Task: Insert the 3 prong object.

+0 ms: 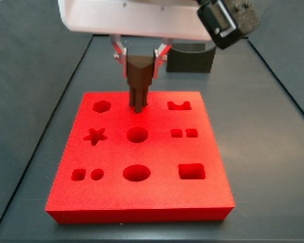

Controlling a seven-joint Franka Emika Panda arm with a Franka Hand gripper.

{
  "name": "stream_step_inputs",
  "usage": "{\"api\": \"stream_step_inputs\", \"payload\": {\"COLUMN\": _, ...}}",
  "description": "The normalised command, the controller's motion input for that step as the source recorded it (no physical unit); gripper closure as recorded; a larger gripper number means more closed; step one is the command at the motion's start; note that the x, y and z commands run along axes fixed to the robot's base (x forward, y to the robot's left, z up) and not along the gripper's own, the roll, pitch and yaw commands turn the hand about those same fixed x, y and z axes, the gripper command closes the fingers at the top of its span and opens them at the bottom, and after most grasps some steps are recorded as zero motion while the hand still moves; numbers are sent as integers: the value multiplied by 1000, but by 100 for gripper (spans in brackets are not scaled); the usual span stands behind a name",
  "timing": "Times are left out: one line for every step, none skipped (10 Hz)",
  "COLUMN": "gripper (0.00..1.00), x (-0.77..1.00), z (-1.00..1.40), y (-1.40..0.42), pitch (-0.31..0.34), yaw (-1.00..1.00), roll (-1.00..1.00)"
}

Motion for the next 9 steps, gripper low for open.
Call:
{"api": "stream_step_inputs", "payload": {"gripper": 100, "x": 80, "z": -611, "y": 0, "pitch": -279, "yaw": -109, "roll": -101}}
{"api": "stream_step_inputs", "payload": {"gripper": 100, "x": 94, "z": -606, "y": 6, "pitch": -280, "yaw": -103, "roll": -99}}
{"api": "stream_step_inputs", "payload": {"gripper": 100, "x": 80, "z": -646, "y": 31, "pitch": -264, "yaw": -89, "roll": -81}}
{"api": "stream_step_inputs", "payload": {"gripper": 100, "x": 17, "z": -720, "y": 23, "pitch": -239, "yaw": -71, "roll": -57}}
{"api": "stream_step_inputs", "payload": {"gripper": 100, "x": 0, "z": -729, "y": 0, "pitch": -180, "yaw": -54, "roll": 0}}
{"api": "stream_step_inputs", "payload": {"gripper": 100, "x": 0, "z": -634, "y": -49, "pitch": -116, "yaw": -77, "roll": 119}}
{"api": "stream_step_inputs", "payload": {"gripper": 100, "x": 31, "z": -500, "y": -229, "pitch": -9, "yaw": -111, "roll": 304}}
{"api": "stream_step_inputs", "payload": {"gripper": 100, "x": 120, "z": -374, "y": -251, "pitch": 19, "yaw": -186, "roll": 443}}
{"api": "stream_step_inputs", "payload": {"gripper": 100, "x": 80, "z": -311, "y": -163, "pitch": 43, "yaw": -177, "roll": 371}}
